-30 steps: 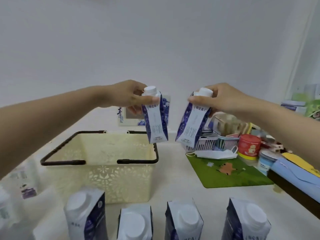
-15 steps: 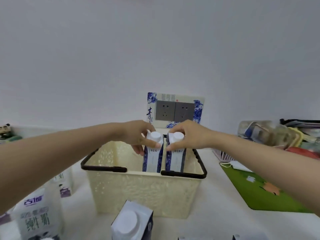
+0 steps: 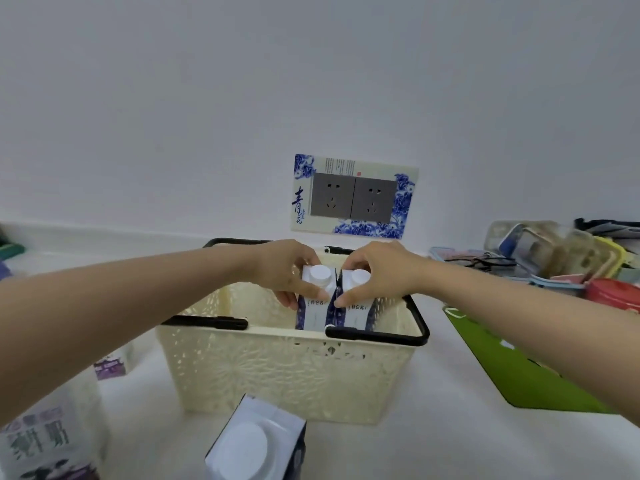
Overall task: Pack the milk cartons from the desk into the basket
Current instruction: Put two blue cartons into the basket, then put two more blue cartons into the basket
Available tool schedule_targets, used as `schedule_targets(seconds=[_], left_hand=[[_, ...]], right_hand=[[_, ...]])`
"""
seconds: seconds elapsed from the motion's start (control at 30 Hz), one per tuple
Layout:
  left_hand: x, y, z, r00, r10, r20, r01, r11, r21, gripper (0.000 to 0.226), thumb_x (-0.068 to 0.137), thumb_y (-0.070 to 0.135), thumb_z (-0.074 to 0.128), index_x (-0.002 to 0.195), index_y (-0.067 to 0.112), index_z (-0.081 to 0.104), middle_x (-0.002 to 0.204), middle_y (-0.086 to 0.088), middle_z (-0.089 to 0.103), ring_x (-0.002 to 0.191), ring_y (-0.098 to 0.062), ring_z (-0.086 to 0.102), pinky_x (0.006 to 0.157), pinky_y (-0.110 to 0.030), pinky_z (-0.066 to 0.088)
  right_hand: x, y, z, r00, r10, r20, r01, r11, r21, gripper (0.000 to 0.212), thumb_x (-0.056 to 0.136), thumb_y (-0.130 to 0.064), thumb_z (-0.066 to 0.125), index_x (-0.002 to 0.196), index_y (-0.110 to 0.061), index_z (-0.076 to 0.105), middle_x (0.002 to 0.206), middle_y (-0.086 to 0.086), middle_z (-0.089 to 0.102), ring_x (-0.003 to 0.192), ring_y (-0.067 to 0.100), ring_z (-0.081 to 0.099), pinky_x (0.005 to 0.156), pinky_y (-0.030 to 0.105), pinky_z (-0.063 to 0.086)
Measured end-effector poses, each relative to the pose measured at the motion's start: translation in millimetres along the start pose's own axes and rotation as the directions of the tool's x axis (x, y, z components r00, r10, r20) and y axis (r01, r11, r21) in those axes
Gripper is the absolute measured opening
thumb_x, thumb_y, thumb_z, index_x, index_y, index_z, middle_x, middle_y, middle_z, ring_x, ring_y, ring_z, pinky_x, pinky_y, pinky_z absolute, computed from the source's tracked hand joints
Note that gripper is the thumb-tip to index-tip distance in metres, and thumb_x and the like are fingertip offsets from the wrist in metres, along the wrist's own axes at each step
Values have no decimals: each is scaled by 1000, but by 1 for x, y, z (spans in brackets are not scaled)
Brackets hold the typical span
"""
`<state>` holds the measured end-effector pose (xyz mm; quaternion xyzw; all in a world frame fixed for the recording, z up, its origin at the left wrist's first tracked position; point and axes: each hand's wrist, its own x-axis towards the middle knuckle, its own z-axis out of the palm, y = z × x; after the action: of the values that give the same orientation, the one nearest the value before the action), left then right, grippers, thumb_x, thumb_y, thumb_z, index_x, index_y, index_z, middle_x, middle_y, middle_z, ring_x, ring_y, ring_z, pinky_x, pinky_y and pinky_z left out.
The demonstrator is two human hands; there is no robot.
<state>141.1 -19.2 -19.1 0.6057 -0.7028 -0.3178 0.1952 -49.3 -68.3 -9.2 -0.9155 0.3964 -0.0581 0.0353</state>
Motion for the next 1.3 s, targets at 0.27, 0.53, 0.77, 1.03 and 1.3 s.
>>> schedule_targets(seconds=[0.27,0.53,0.77,1.03,1.3], left_hand=[[-10,-13,1,1000,-26,-11,25,995,-96,37,78,20,75,110,15,56,98,-12,72,74,-22,73,73,-28,60],[-7,-13,5,998,2,-63,-10,993,-115,27,79,17,74,100,16,56,94,-14,73,68,-17,72,65,-23,60],[-2,-13,5,998,-10,-68,4,996,-94,30,79,19,74,101,17,54,97,-15,72,70,-19,73,68,-26,60],[-36,8,-1,992,-43,-122,52,996,74,65,84,37,65,137,14,37,138,-12,51,98,-26,67,87,-35,55],[-158,54,8,952,294,-88,-273,941,198,43,77,58,53,106,29,67,103,8,71,91,-9,68,80,-25,56]], right_hand=[[-25,15,-18,1000,-18,-15,22,957,289,35,72,-43,77,102,-26,69,106,-13,68,101,5,59,80,12,40],[-30,9,-10,982,-1,-190,36,982,184,26,74,-32,78,97,-22,73,98,-8,70,83,5,59,69,19,42],[-28,10,-9,982,31,-187,10,977,211,26,74,-30,79,96,-20,72,98,-7,69,90,11,58,68,18,40],[-38,6,-15,992,27,-119,17,936,352,31,80,-33,72,108,-19,66,112,-2,66,107,15,58,86,23,43],[-135,-47,-50,969,-183,-165,246,768,592,26,76,-44,71,99,-31,71,104,-13,73,98,3,67,90,24,50]])
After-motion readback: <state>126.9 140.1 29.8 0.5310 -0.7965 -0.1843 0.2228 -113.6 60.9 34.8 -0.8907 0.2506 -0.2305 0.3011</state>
